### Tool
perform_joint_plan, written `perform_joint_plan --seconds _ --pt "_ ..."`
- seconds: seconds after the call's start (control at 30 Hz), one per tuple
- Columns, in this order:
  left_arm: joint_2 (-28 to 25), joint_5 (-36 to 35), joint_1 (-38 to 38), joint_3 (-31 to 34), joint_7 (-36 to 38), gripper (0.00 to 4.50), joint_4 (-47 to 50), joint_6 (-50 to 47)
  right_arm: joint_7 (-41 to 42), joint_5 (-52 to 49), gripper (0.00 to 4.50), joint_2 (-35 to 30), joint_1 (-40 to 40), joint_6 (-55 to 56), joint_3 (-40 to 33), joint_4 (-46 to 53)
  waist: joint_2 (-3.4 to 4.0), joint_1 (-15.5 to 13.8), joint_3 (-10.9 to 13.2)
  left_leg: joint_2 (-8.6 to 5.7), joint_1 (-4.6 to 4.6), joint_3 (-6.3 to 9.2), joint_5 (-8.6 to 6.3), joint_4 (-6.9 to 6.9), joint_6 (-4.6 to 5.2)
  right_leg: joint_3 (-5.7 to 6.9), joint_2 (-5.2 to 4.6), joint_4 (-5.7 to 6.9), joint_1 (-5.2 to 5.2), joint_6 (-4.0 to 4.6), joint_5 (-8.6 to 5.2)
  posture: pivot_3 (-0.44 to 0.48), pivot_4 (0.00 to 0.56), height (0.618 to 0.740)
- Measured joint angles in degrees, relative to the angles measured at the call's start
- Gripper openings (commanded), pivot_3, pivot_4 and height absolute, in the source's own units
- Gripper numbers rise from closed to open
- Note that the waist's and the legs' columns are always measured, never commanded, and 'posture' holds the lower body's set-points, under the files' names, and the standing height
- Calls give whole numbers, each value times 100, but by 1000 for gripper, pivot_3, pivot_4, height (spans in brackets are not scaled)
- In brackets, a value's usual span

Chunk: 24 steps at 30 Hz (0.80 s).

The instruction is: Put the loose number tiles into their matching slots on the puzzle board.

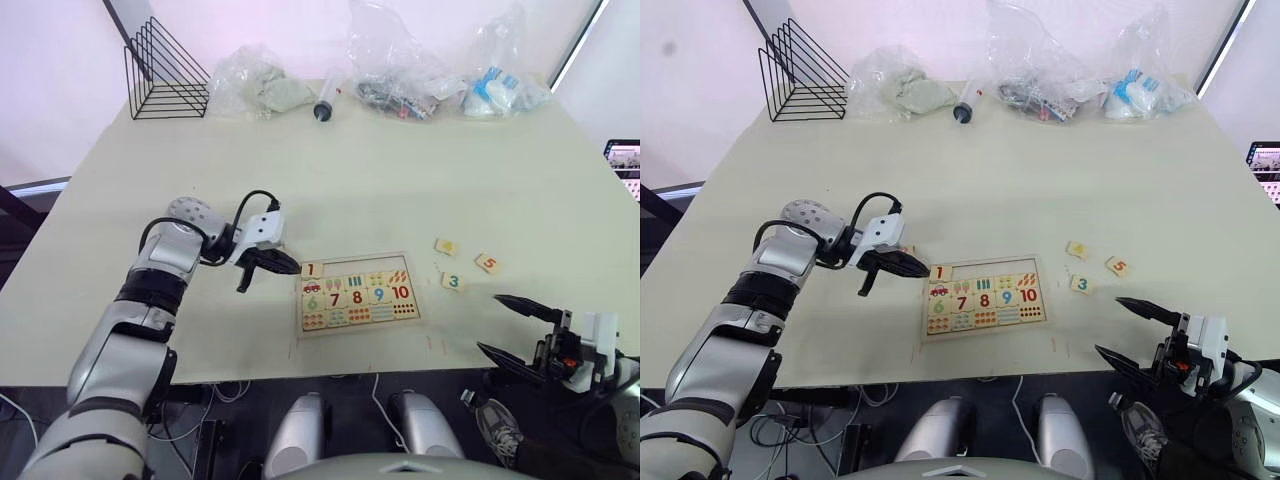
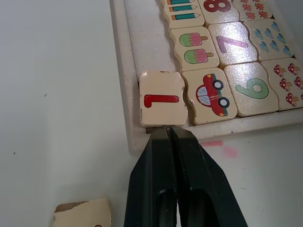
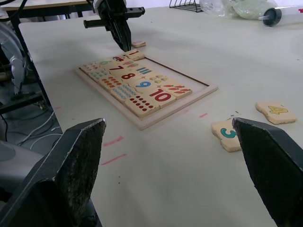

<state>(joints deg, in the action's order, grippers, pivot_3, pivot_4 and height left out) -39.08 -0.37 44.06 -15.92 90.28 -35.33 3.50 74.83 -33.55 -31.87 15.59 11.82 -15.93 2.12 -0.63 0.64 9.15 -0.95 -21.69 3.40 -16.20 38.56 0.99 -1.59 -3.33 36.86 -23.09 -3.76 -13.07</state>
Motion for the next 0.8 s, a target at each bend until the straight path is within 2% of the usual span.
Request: perform_joint_plan --seconds 0.8 --pt "-18 -100 -162 -37 17 80 285 -86 86 -2 4500 0 -42 -3 0 6 0 4 0 0 1 0 0 0 0 0 0 0 0 0 0 0 150 740"
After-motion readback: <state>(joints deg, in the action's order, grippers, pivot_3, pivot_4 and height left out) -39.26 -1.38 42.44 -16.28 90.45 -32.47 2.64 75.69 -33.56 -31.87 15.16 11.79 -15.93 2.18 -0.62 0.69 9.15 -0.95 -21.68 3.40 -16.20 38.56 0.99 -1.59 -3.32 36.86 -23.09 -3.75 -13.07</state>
